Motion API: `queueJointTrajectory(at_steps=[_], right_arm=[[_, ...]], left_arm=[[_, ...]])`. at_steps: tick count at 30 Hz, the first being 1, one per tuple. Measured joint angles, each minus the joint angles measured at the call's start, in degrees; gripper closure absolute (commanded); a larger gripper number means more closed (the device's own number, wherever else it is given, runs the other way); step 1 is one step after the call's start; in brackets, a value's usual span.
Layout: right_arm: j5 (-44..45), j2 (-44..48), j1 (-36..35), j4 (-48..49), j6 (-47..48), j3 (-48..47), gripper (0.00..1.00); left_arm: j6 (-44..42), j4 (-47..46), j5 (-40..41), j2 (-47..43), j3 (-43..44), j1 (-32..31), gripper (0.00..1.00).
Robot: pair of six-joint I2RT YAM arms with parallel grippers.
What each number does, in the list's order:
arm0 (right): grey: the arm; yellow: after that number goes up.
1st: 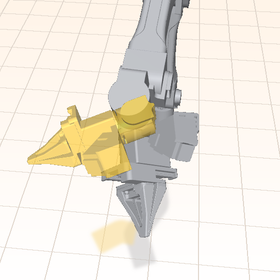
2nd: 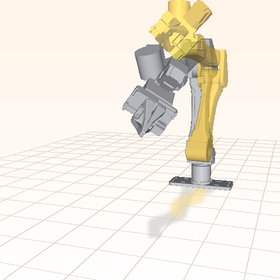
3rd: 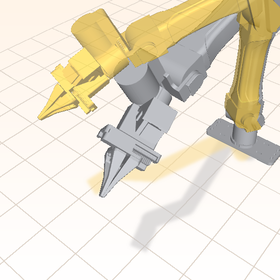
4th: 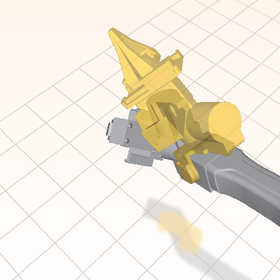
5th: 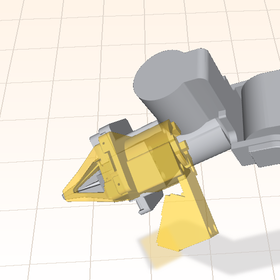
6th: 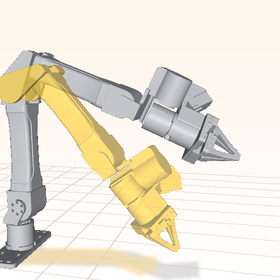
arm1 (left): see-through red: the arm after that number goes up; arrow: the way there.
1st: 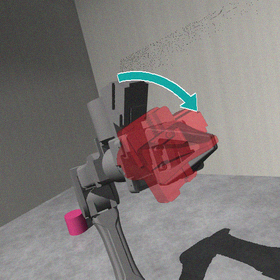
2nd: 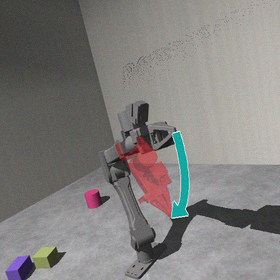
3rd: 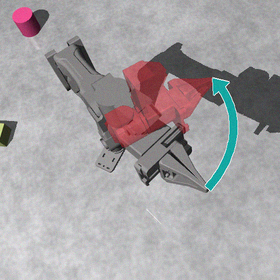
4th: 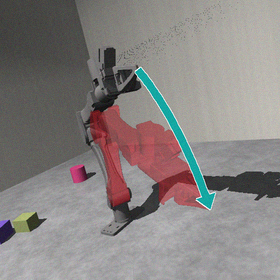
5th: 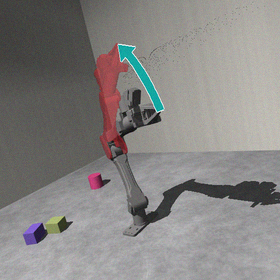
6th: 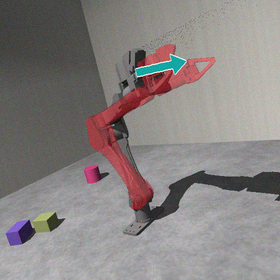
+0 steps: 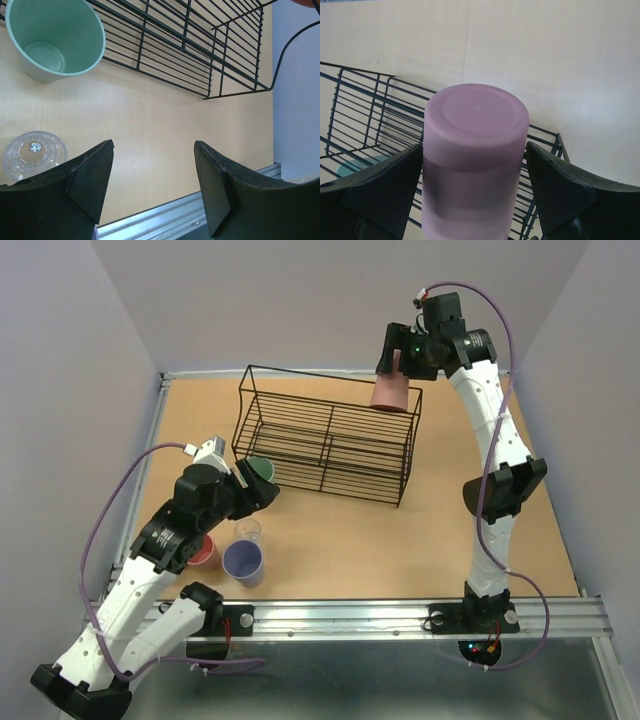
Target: Load the cups into the dish rack
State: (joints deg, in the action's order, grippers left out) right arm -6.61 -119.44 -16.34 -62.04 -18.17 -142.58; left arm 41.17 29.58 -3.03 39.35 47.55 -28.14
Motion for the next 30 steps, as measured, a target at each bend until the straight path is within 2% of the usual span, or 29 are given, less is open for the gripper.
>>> queueJointTrajectory(at_steps=[1, 8, 21, 30], right_arm=[[0.15, 0.02, -0.02, -0.26, 0.00, 0.00, 0.00], [1.77, 0.96, -0.02, -0.57, 0.04, 0.04, 0.00], [4.72, 9.92, -0.02, 0.04, -0.70, 1.40, 0.00], [5.53, 23.34, -0.26, 3.91, -3.89, 11.23, 0.00]], left_arm=[[0.00, -0.09, 0.00, 0.24, 0.00, 0.02, 0.25], [-0.04, -0.24, -0.02, 0.61, 0.00, 0.02, 0.25], [-0.31, 0.26, 0.55, 0.76, 0.17, 0.00, 0.25], [-0.22, 8.92, 10.88, 4.87, 4.61, 0.02, 0.24]])
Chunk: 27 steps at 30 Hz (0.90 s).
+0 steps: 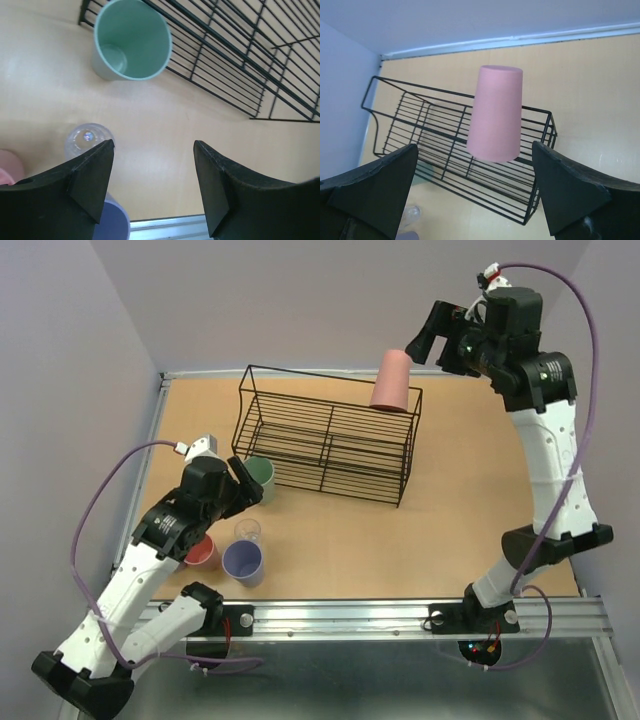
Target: Load the cups into the dish rack
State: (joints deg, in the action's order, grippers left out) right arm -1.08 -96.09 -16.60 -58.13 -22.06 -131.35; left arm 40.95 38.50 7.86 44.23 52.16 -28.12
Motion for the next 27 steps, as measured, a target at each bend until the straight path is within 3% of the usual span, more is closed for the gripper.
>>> queueJointTrajectory(at_steps=[8, 17, 22, 24, 27], right_arm=[[-1.86, 12.50, -0.37, 3.32, -1.42, 8.59, 0.00], [-5.55, 20.37, -0.37, 3.34, -3.69, 16.39, 0.00], [-6.67, 22.99, -0.37, 3.30, -4.11, 17.84, 0.00], [-6.95, 23.52, -0.37, 3.28, -4.15, 17.94, 0.00], [-7.21, 23.56, -0.37, 3.21, -4.11, 17.94, 0.00]], left_arm=[[-0.46, 1.68, 4.33, 11.41, 1.22, 1.75, 0.24], [-5.81, -4.70, 4.17, 17.62, 1.09, 10.49, 0.27], [-8.11, -7.65, 3.91, 21.53, 1.14, 11.74, 0.30], [-8.39, -8.74, 3.41, 23.37, 1.14, 11.74, 0.32], [-8.70, -10.86, 2.58, 25.49, 1.11, 11.74, 0.44]])
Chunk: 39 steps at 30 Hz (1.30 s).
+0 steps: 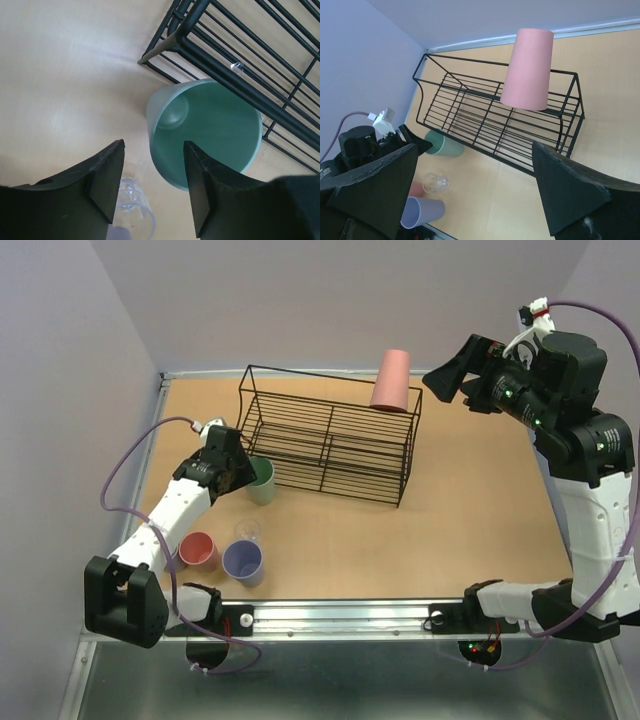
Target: Load the cups into the dish rack
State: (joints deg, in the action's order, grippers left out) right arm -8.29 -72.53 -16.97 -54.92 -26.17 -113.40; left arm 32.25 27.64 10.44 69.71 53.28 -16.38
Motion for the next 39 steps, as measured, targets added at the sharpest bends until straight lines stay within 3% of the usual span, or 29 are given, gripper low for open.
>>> queueJointTrajectory(at_steps=[1, 3, 9, 12, 21, 29, 34, 39], right_arm=[[-0.09, -0.11, 0.00, -0.04, 0.02, 0.00, 0.00], [-0.15, -0.37, 0.00, -0.09, 0.04, 0.00, 0.00], [-0.33, -1.49, 0.00, -0.20, 0.70, 0.00, 0.00], [-0.35, -1.88, 0.00, -0.31, 0.98, 0.00, 0.00], [-0.79, -2.29, 0.00, -0.39, 1.36, -0.09, 0.00], [-7.74, -2.97, 0.00, 1.18, -0.85, -1.16, 0.00], [-17.92, -2.73, 0.00, 13.05, -9.38, 0.52, 0.00], [-26.27, -2.64, -1.01, 31.91, -22.99, 8.57, 0.00]], left_arm=[[-0.09, -0.46, -0.13, 0.39, -0.02, 0.00, 0.57], [-0.35, -1.38, -0.33, 0.98, -0.02, 0.00, 0.69], [-0.55, -2.19, -0.37, 1.36, -0.46, 0.04, 0.86], [-0.55, -2.71, -0.17, 1.03, -1.46, 0.04, 1.00], [-0.68, -0.46, -0.33, -2.03, -2.29, 0.09, 1.00], [-1.16, 6.82, -3.48, -14.47, 0.63, 0.11, 1.00], [-0.74, 4.15, -10.03, -24.15, 7.08, 0.11, 1.00], [1.62, -8.52, -16.90, -30.53, 9.07, 0.09, 1.00]])
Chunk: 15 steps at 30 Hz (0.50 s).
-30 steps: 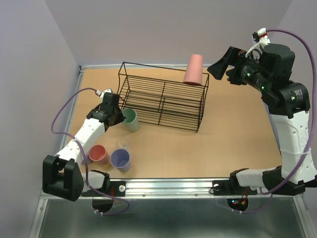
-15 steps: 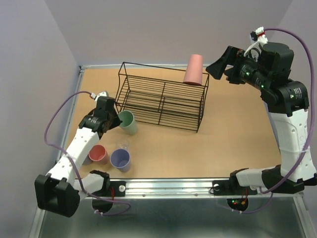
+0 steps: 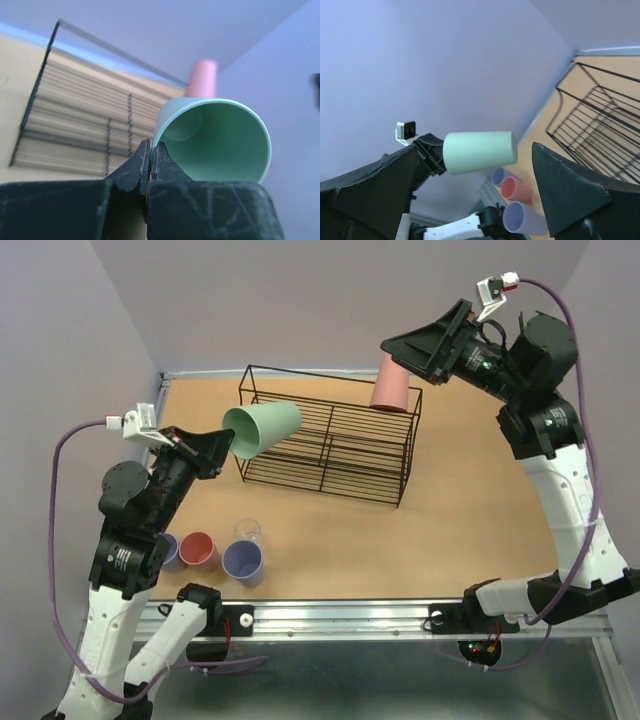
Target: Load the cups into the dish rack
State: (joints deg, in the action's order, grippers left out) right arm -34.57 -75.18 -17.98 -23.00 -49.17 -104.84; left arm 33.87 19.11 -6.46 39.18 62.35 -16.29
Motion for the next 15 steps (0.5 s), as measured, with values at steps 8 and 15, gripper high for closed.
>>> queueJointTrajectory(at_steps=[8, 15], right_arm=[[0.57, -10.19, -13.53, 16.39, -11.63, -0.66, 0.00], [3.89, -15.08, -19.69, 19.19, -14.58, -0.66, 0.00]], left_arm=[[5.68, -23.19, -5.38, -0.74, -2.21, 0.00, 1.00], [8.07, -33.92, -6.16, 1.92, -2.71, 0.02, 1.00]])
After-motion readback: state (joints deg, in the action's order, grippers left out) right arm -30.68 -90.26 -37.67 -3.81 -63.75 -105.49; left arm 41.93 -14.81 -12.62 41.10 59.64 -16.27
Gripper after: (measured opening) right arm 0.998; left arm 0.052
